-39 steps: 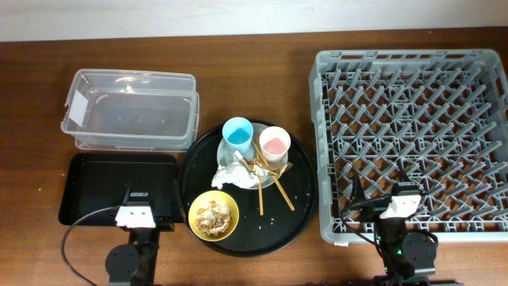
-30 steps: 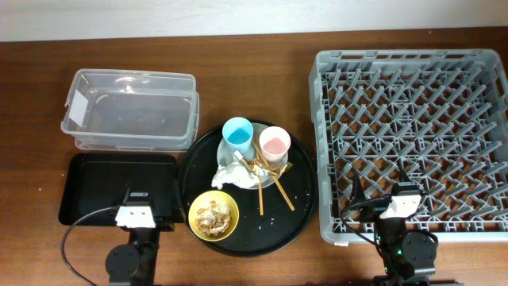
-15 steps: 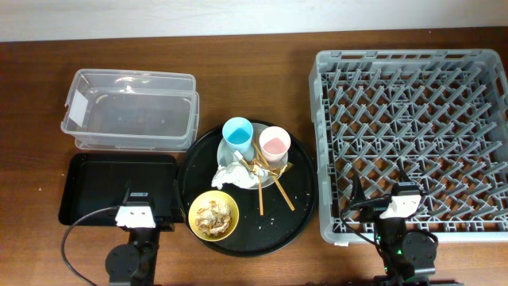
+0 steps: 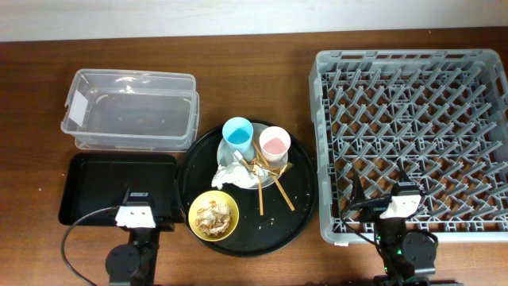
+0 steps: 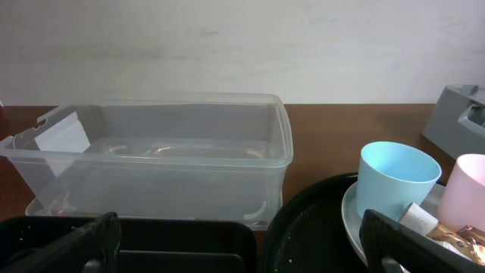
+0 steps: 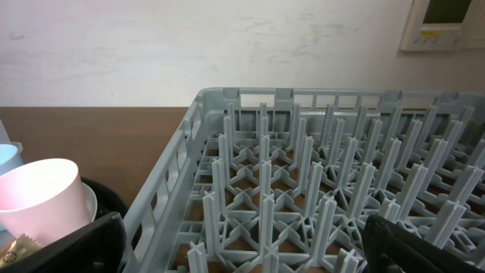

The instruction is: Sort waste into correct bins and load items into the dishwasher rack

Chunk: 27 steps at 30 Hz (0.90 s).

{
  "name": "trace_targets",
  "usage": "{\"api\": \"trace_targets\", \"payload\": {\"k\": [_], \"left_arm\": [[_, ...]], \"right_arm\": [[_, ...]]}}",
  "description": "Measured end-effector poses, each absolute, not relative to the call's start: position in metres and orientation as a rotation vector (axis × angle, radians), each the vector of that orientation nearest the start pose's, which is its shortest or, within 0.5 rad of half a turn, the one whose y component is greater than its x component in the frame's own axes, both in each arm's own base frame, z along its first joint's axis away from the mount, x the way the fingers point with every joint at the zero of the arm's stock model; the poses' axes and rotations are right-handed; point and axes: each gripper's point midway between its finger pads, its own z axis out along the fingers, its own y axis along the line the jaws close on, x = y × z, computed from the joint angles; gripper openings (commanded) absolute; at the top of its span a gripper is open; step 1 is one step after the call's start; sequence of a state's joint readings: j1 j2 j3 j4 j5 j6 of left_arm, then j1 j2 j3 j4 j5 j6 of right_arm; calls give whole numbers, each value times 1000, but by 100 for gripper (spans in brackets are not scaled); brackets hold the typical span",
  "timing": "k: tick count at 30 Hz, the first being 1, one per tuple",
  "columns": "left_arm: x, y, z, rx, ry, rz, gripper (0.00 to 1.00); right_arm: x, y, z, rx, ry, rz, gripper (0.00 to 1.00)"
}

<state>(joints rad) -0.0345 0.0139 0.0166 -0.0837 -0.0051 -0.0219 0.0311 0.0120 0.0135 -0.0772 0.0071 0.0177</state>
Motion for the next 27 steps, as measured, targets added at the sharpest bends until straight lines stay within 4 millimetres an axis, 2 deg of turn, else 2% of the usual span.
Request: {"api": "trace_targets", "payload": {"k": [3, 4, 7, 11, 12, 14, 15, 16, 17, 18, 19, 21, 22, 24, 25, 27], "left_arm": [[246, -9, 158, 11, 1652, -43, 99], [246, -11, 164, 21, 1626, -55, 99], [239, -26, 168, 40, 1680, -171, 99], [198, -32, 280, 52, 1690, -231, 99], [194, -34, 295, 52, 1764, -246, 99], [199, -43, 305, 62, 1992, -305, 100], [208, -51, 308, 73, 2112, -361, 99], [226, -67, 316, 114, 2178, -463, 99], [237, -75, 311, 131, 2220, -521, 98], [250, -84, 307, 153, 2250, -588, 52], [257, -89, 294, 149, 2309, -631, 50], [254, -101, 263, 154, 2478, -693, 46], [258, -112, 239, 177, 2587, -705, 45], [258, -136, 211, 283, 2697, -672, 46], [259, -149, 197, 319, 2745, -626, 47], [262, -157, 182, 296, 2792, -522, 58]], "right_arm": [[246, 6, 158, -5, 1647, 32, 98], [246, 6, 158, -5, 1647, 32, 98], [246, 6, 158, -5, 1647, 32, 98], [246, 6, 159, -5, 1645, 32, 98], [246, 6, 159, -5, 1645, 32, 98], [246, 6, 158, -5, 1648, 32, 98], [246, 6, 159, -5, 1645, 31, 98], [246, 6, 159, -5, 1646, 32, 98], [246, 6, 158, -5, 1646, 32, 98], [246, 6, 158, -5, 1647, 32, 98], [246, 6, 158, -5, 1647, 31, 98], [246, 6, 158, -5, 1647, 32, 98], [246, 6, 158, -6, 1647, 31, 98], [246, 6, 158, -5, 1647, 31, 98], [246, 6, 158, -5, 1647, 32, 98], [246, 6, 158, -5, 1647, 32, 98]]}}
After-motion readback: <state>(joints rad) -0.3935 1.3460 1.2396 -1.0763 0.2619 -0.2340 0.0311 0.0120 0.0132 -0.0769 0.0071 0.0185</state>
